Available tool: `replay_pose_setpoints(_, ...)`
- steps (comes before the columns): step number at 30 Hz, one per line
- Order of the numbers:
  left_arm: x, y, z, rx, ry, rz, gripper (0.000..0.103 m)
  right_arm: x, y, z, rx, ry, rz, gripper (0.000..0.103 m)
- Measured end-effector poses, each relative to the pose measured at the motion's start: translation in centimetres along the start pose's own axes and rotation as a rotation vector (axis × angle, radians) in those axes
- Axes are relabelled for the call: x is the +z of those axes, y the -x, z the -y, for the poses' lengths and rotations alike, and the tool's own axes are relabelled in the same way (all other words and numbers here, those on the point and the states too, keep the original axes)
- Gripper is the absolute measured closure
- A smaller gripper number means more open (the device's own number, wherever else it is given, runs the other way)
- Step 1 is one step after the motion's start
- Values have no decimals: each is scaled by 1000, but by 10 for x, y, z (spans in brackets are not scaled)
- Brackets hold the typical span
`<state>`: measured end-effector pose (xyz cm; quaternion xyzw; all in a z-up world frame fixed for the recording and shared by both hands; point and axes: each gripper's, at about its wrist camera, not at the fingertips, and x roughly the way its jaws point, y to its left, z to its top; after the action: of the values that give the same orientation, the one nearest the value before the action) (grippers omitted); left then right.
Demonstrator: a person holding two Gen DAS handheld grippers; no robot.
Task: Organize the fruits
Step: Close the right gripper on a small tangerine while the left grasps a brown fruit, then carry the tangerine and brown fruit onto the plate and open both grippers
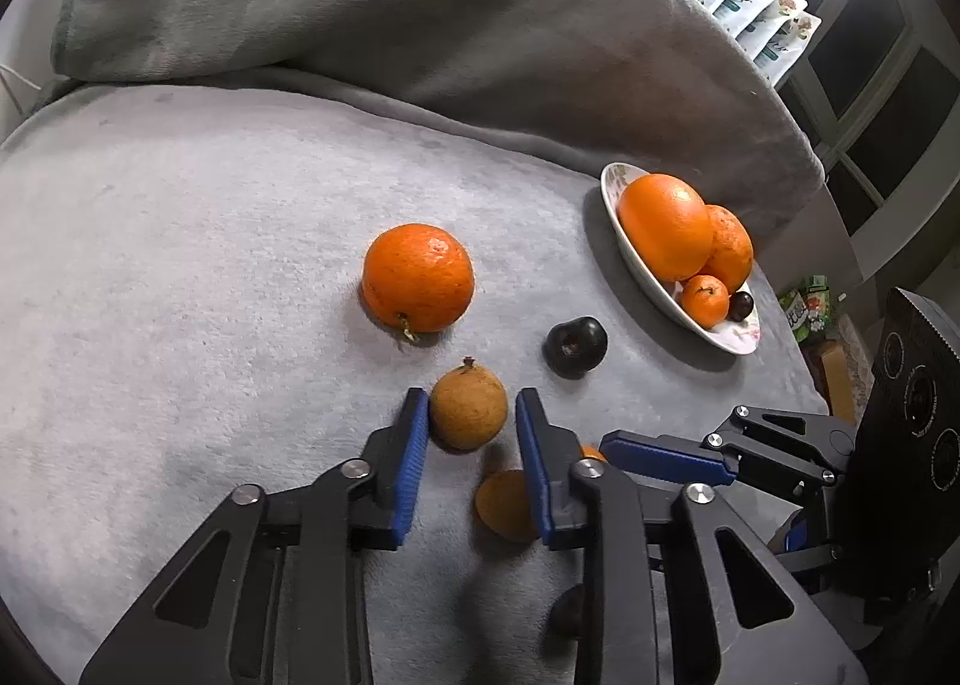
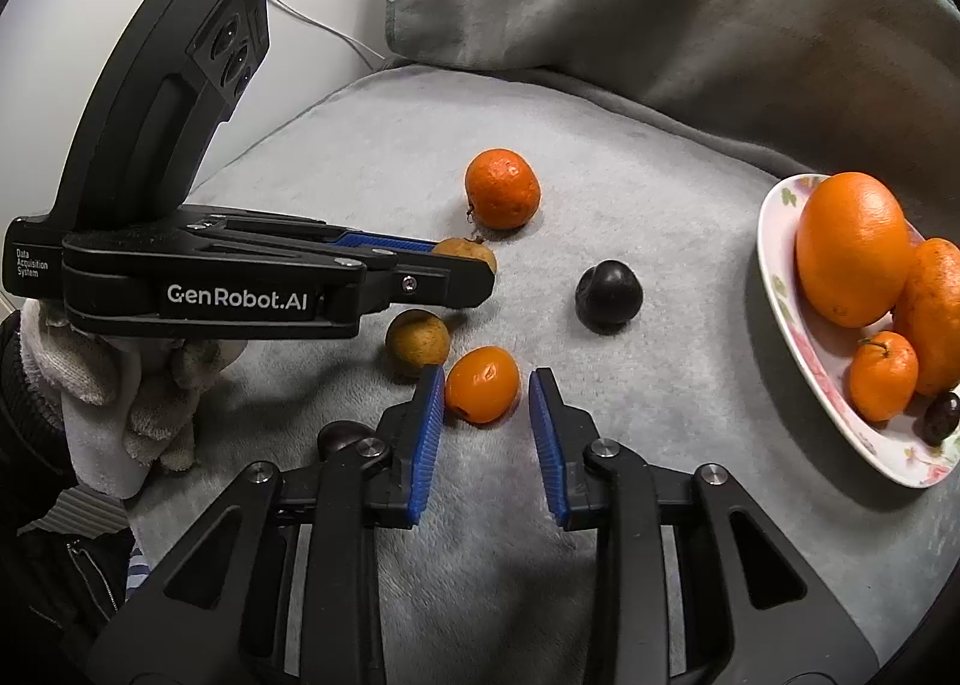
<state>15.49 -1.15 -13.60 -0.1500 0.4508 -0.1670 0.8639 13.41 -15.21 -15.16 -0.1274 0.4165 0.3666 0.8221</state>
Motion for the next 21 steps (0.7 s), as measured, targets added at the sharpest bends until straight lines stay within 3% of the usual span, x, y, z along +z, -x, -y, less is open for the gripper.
replay_pose_setpoints(7, 0, 1, 1, 10, -11, 5, 78, 3, -5, -1, -3, 4, 3, 77)
replay_pose_setpoints(21, 14, 18, 18, -18, -29, 62, 78, -7, 47, 28, -41, -86, 118, 78)
